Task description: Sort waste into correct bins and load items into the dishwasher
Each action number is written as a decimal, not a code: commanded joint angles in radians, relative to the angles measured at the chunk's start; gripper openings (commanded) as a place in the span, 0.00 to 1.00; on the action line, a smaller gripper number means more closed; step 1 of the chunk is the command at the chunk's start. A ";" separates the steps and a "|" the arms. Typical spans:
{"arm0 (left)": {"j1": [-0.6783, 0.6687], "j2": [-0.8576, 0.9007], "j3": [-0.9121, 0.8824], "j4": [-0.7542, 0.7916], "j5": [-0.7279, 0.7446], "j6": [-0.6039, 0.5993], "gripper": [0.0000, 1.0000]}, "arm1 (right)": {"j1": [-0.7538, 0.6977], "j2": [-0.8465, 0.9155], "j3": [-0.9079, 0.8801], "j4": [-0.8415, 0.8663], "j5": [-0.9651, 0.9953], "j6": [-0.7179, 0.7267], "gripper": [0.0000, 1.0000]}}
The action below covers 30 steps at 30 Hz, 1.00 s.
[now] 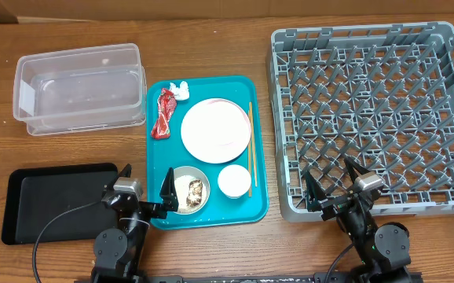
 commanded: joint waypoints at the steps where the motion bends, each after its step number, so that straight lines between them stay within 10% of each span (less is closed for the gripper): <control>1: -0.005 -0.010 -0.003 -0.002 -0.013 0.006 1.00 | -0.005 -0.008 -0.010 0.005 0.004 0.005 1.00; 30: -0.005 -0.010 -0.003 -0.002 -0.006 0.001 1.00 | -0.005 -0.008 -0.010 0.002 0.102 -0.029 1.00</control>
